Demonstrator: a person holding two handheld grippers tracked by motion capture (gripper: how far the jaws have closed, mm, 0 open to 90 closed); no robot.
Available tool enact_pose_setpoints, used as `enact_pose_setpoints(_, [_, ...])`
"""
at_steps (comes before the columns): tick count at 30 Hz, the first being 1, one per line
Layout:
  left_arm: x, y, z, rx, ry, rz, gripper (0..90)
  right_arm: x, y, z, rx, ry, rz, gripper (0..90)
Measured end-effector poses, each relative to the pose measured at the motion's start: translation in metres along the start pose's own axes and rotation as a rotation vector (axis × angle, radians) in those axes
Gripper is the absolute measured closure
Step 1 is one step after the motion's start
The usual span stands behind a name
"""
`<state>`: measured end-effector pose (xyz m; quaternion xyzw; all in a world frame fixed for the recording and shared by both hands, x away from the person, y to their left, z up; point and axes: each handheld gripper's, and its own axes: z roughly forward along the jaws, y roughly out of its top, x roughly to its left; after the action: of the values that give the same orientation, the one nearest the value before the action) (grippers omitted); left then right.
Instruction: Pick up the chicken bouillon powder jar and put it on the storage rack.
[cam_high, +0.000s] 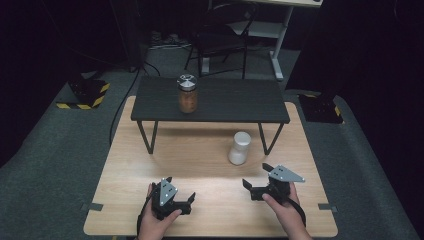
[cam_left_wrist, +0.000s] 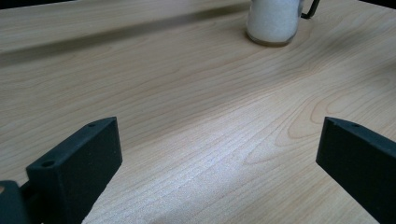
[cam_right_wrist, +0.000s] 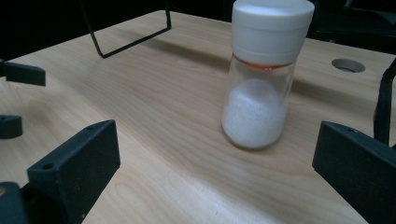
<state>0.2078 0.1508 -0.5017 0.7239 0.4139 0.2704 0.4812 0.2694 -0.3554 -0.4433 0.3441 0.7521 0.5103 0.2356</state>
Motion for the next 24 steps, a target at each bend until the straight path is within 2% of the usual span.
enact_pose_setpoints(12, [0.001, 0.000, 0.000, 0.000, -0.005, 0.001, 0.4, 0.001, 0.014, 0.025, -0.009, -0.037, -0.004, 0.4])
enact_pose_setpoints(21, [0.002, 0.000, 0.000, 0.000, -0.009, -0.007, 0.4, 0.000, 0.019, 0.041, -0.026, -0.068, 0.008, 0.5])
enact_pose_setpoints(24, [0.003, 0.000, 0.000, 0.002, -0.011, -0.008, 0.4, -0.004, 0.021, 0.049, -0.032, -0.076, 0.031, 0.8])
